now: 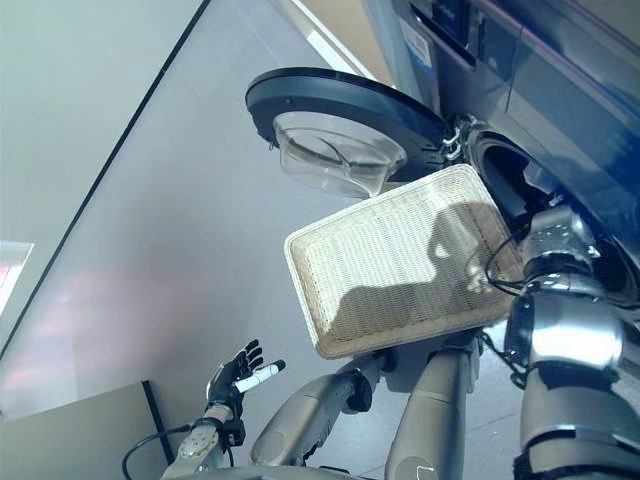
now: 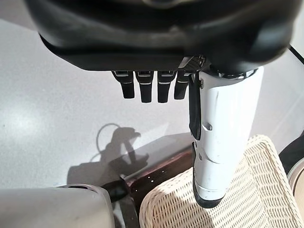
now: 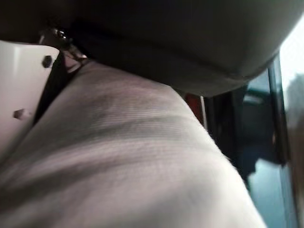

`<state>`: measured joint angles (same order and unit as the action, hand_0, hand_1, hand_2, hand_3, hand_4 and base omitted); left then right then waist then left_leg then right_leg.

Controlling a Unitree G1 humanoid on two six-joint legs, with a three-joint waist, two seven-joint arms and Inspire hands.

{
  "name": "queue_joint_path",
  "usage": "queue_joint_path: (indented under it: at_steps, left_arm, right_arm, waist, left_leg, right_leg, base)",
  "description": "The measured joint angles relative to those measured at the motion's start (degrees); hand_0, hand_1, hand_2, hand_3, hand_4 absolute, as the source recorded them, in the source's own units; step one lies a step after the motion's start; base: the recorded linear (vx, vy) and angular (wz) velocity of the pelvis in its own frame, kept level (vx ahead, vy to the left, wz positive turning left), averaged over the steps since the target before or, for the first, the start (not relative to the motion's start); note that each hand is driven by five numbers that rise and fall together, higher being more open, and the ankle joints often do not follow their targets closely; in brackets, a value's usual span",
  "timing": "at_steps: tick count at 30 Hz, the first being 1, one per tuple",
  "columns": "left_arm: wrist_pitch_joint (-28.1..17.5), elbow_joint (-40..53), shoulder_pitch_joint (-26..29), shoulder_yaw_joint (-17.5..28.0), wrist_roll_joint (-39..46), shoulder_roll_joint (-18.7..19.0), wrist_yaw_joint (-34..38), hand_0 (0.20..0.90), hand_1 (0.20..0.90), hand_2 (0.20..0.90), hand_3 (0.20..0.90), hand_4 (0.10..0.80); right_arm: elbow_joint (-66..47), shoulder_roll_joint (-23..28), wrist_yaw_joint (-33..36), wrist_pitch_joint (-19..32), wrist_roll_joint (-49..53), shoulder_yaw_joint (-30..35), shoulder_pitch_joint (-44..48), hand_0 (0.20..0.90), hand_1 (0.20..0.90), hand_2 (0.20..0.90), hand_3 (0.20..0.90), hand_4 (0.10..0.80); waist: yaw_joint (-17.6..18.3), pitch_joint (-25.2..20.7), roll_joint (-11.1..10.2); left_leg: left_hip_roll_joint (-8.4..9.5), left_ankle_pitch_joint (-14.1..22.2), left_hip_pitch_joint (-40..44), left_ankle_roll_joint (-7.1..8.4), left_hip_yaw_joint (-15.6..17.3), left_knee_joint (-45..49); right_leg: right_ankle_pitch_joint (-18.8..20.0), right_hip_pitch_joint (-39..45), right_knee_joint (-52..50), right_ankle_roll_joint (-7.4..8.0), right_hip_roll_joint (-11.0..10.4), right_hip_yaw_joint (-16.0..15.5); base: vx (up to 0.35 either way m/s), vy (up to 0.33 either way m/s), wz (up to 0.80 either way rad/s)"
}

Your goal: Pick up the clothes and place them into the washing machine

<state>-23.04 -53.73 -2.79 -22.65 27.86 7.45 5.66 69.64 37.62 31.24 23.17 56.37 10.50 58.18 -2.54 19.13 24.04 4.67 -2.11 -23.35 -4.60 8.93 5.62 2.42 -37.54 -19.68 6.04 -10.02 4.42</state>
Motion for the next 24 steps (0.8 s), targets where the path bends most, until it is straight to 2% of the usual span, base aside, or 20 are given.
queue_joint_path:
  at_steps: [4,5,6,11,12,22,23,24]
  left_arm:
    - [-0.03,-0.18,-0.14,0.02,0.11,0.00,-0.15,0.900,0.900,0.900,0.900,0.800]
    - [-0.04,-0.18,-0.15,0.03,0.11,0.00,-0.15,0.900,0.900,0.900,0.900,0.800]
    - [-0.06,-0.22,-0.15,0.04,0.11,0.00,-0.15,0.900,0.900,0.900,0.900,0.800]
    - [-0.47,-0.21,-0.26,0.07,0.08,-0.01,-0.13,0.900,0.900,0.900,0.900,0.800]
    - [-0.86,-0.20,-0.26,0.07,0.06,-0.01,-0.13,0.900,0.900,0.900,0.900,0.800]
    - [-1.30,-0.21,-0.27,0.08,0.06,-0.01,-0.10,0.900,0.900,0.900,0.900,0.800]
    - [-1.30,-0.22,-0.28,0.08,0.06,-0.01,-0.10,0.900,0.900,0.900,0.900,0.800]
    - [-1.29,-0.21,-0.28,0.08,0.06,-0.01,-0.10,0.900,0.900,0.900,0.900,0.800]
  right_arm:
    - [-2.98,-1.81,1.15,3.89,0.64,3.12,-0.89,0.900,0.900,0.900,0.900,0.800]
    - [-3.01,-1.81,1.31,4.56,0.64,3.28,-0.89,0.447,0.447,0.447,0.447,0.476]
    - [-3.03,-1.81,1.55,4.80,0.64,3.68,-0.90,0.200,0.200,0.200,0.200,0.300]
    - [-6.26,-2.88,2.80,5.84,0.42,4.07,-2.42,0.200,0.200,0.200,0.200,0.300]
    - [-6.39,-2.91,2.78,5.84,0.42,4.18,-2.41,0.900,0.900,0.900,0.900,0.800]
    - [-7.11,-3.16,2.82,7.22,0.88,6.55,-2.40,0.900,0.900,0.900,0.900,0.800]
    - [-7.12,-3.34,2.83,7.82,1.43,6.69,-2.40,0.200,0.200,0.200,0.200,0.300]
    - [-7.13,-3.54,2.90,8.14,1.55,7.19,-2.31,0.200,0.200,0.200,0.200,0.300]
  waist:
    - [-0.49,-0.02,-0.01]
    - [-0.62,-0.03,0.00]
    - [-0.74,-0.04,0.00]
    - [-0.78,-0.05,0.02]
    - [-0.88,-0.07,0.03]
    - [-1.42,-0.19,0.15]
    - [-1.48,-0.25,0.22]
    - [-1.53,-0.30,0.28]
  left_leg:
    - [0.01,0.00,0.01,0.00,-0.18,0.00]
    - [0.03,0.00,0.01,0.00,-0.21,0.00]
    - [0.02,-0.01,0.01,0.00,-0.21,0.00]
    - [-0.04,-0.01,0.01,0.01,-0.30,0.00]
    - [-0.04,-0.01,0.01,0.01,-0.32,0.00]
    - [0.04,-0.05,0.02,0.04,-0.45,0.00]
    - [0.04,-0.05,0.02,0.04,-0.46,0.00]
    - [0.04,-0.05,0.03,0.04,-0.46,-0.01]
  right_leg:
    - [-0.02,0.09,-0.04,0.01,-0.05,-0.09]
    - [-0.02,0.10,-0.06,0.01,-0.06,-0.12]
    - [0.00,0.09,-0.08,-0.02,-0.07,-0.14]
    - [-0.05,0.09,-0.15,-0.03,-0.07,-0.37]
    - [-0.05,0.10,-0.17,-0.03,-0.08,-0.37]
    - [-0.05,0.14,-0.20,-0.06,-0.16,-0.37]
    - [-0.05,0.14,-0.20,-0.06,-0.16,-0.37]
    - [-0.05,0.15,-0.19,-0.07,-0.17,-0.36]
  base:
    - [0.008,0.004,0.02]
    - [0.000,0.000,0.00]
    - [0.000,0.000,0.00]
    - [0.000,0.000,0.00]
    - [0.000,0.000,0.00]
    - [0.000,0.000,0.00]
    - [0.000,0.000,0.00]
    - [0.000,0.000,0.00]
